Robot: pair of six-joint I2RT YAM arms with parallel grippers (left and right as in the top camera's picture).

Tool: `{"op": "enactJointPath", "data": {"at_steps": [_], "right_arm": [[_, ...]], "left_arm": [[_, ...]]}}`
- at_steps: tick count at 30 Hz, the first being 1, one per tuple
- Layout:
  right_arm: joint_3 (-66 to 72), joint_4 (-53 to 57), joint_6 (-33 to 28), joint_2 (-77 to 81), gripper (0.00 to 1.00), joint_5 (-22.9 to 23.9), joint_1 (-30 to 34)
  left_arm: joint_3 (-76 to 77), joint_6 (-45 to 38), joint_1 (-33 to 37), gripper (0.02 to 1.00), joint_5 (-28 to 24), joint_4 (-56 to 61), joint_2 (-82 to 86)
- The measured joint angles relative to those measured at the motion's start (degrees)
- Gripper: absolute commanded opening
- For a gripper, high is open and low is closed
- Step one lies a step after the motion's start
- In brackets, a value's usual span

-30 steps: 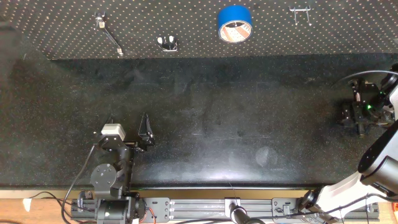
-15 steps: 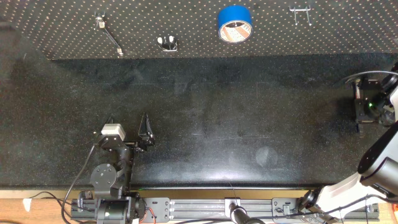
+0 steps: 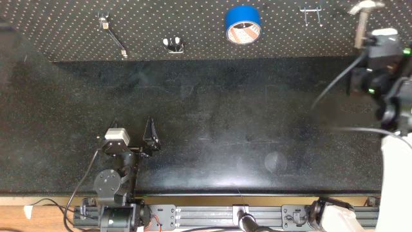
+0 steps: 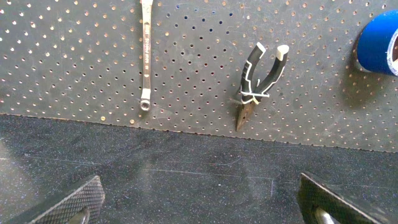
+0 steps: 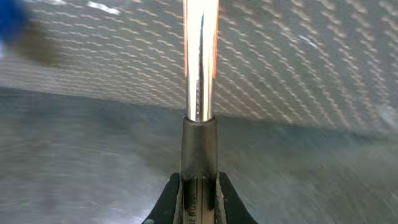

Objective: Place Tools Onto Pegboard

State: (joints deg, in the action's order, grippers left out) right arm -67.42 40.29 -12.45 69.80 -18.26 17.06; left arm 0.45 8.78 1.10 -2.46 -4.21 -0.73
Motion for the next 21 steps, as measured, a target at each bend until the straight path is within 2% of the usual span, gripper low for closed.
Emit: {"op": "enactJointPath", "data": {"at_steps": [1, 6, 12, 21], "right_arm": [[0.02, -1.46, 0.50, -0.57, 0.073, -0.61, -3.45], [0.02, -2.82, 1.27, -0.70, 0.073, -1.01, -9.11], [0.02, -2.82, 1.29, 2.99, 0.077, -0.98, -11.56], [0.02, -2.86, 1.49, 7.74, 0.075, -0.96, -11.63]], "left_arm": [[0.00, -0.02, 0.00, 0.996, 0.02, 0.00, 0.00], [0.00, 0.00, 0.00, 0.996, 0.02, 0.00, 0.00], [0.00, 0.00, 0.00, 0.996, 0.00, 0.00, 0.00], [0.00, 0.00, 0.00, 0.996, 0.02, 0.00, 0.00]]}}
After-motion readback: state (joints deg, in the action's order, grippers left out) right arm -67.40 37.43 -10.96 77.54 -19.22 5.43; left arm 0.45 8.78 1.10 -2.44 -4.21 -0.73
